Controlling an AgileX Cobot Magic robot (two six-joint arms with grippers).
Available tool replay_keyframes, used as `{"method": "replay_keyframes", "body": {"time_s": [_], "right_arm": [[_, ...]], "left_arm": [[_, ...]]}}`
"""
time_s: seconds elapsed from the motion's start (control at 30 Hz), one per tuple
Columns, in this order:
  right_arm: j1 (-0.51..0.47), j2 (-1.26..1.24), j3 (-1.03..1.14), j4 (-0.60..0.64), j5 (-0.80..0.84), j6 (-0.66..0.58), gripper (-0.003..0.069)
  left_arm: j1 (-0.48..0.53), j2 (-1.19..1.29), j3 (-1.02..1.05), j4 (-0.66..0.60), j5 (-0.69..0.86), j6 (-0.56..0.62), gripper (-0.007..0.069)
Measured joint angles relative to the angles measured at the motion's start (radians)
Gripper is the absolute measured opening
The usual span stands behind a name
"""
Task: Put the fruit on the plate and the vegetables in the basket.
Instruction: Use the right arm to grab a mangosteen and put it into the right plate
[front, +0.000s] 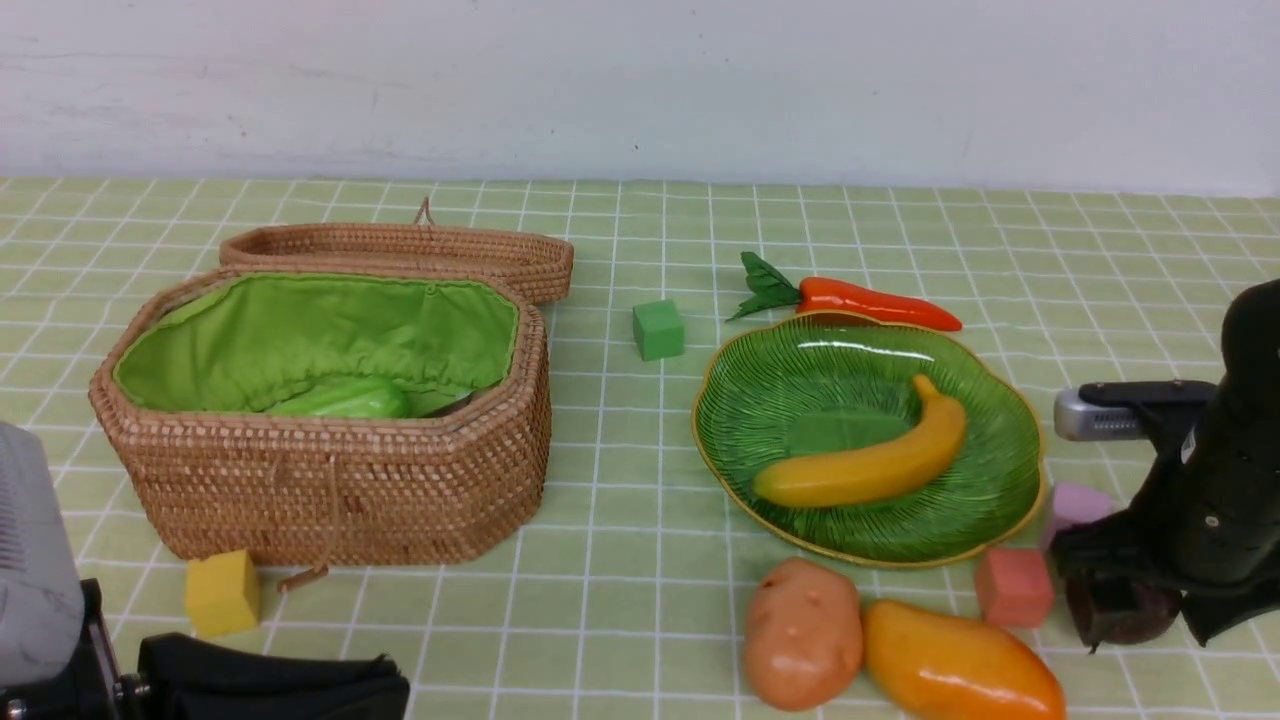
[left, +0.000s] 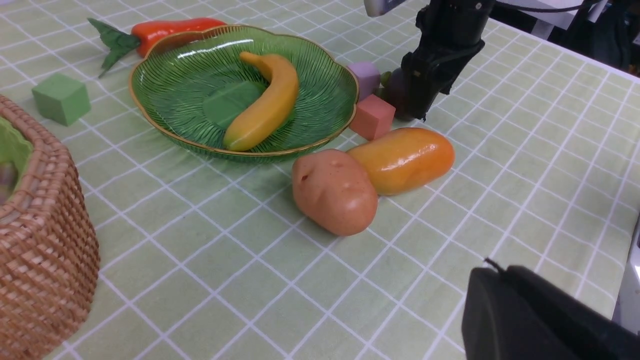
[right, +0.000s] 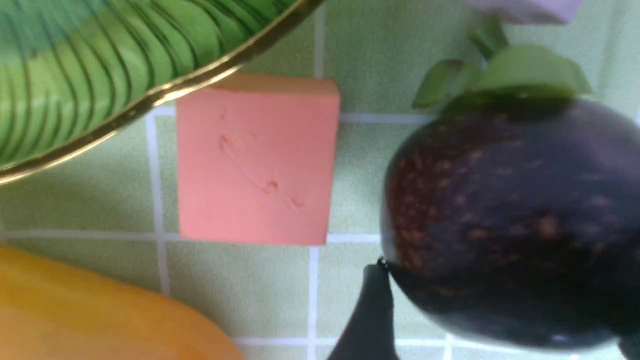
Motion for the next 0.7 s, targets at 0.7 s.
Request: {"method": "replay_keyframes", "body": {"time_s": [0.7], "right_arm": [[0.0,0.031,-0.016,-0.054,-0.113,0.052,0.0593]], "left_arm": [[0.0,0.0,0.0,0.0,-0.009,0.0,-0.0013]]}}
